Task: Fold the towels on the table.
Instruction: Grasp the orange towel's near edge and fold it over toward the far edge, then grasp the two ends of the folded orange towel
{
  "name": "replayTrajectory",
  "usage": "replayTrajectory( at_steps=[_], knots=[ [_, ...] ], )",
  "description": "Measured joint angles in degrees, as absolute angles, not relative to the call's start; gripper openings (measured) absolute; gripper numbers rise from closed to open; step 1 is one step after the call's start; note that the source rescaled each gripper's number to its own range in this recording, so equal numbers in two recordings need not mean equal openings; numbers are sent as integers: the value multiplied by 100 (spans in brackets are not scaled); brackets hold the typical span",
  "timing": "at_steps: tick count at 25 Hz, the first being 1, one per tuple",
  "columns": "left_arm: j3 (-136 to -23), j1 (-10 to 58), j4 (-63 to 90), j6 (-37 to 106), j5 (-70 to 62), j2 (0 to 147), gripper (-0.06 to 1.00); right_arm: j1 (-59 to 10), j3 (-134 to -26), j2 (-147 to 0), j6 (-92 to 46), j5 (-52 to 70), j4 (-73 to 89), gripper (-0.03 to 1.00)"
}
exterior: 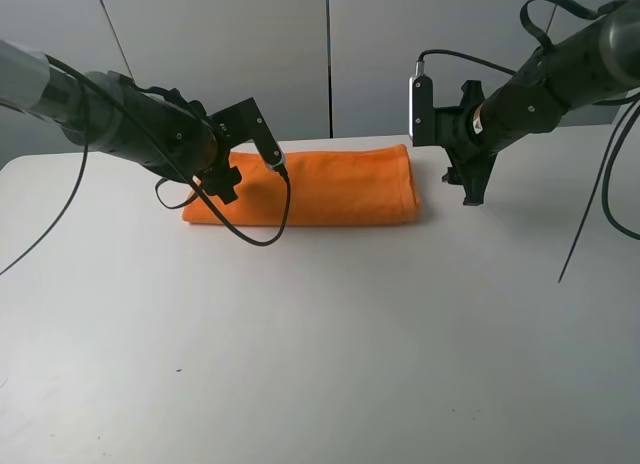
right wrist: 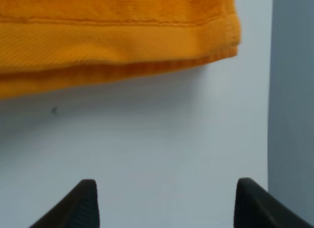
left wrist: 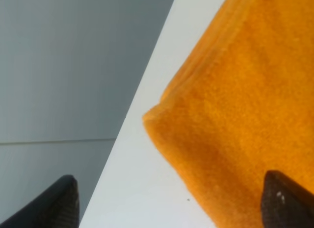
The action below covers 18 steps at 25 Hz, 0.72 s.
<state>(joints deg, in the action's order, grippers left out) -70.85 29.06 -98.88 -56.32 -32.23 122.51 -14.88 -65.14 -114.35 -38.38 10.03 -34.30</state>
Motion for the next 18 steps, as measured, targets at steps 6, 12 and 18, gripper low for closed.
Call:
replayTrajectory(
  at_steps=[6,12,18],
  knots=[
    [-7085,2906,-9442,-5643,-3501,12067,100,-1488,-6514,-10977,-3123,1079,-1828,80],
    [-7349,2845,-7650,-5372,-2598,11813,100,-1488,-6745,-10894,-2934,2107,129,92],
    [-7913,2387,-4070,-2849,-2355,11790,100,-1488,-7640,-10980,-2769,3357,1622,100]
  ],
)
